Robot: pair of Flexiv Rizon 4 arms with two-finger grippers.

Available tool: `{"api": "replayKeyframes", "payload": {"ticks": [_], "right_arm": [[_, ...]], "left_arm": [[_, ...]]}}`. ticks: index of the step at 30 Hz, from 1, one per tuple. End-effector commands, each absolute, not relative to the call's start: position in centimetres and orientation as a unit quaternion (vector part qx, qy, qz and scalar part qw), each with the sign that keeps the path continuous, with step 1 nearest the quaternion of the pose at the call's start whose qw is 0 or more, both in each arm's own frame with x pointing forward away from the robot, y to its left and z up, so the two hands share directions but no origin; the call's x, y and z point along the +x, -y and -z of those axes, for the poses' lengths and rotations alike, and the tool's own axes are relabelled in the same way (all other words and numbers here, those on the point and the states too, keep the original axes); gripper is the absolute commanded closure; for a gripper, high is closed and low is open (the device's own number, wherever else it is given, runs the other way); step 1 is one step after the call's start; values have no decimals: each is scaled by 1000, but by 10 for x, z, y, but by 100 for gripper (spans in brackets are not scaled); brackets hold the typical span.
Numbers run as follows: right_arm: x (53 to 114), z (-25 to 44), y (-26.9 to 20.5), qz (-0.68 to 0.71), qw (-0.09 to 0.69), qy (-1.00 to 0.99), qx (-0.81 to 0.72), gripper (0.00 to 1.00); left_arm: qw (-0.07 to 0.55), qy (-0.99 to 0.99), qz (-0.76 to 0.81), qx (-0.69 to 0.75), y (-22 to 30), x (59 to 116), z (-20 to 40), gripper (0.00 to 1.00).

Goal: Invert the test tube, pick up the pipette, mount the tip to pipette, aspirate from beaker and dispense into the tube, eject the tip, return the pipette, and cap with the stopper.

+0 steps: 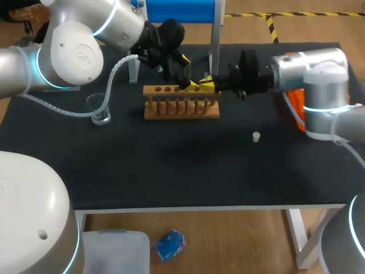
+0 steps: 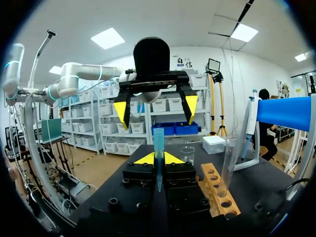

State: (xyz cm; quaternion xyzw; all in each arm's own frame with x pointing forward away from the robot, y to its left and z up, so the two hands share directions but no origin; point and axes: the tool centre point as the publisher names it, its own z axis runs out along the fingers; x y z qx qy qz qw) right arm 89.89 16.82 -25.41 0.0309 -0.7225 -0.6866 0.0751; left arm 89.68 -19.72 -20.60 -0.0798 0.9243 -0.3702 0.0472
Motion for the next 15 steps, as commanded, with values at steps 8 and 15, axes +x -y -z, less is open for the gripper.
{"api": "replayKeyframes", "payload": {"ticks": [8,15], "right_arm": [[893,255,-123,696,64,715,24,100],[890,258,-115,702,60,710,24,100]], "left_arm": [[46,-925,369,-79,197,897,205,0],[46,-925,369,-79,197,897,205,0]]}}
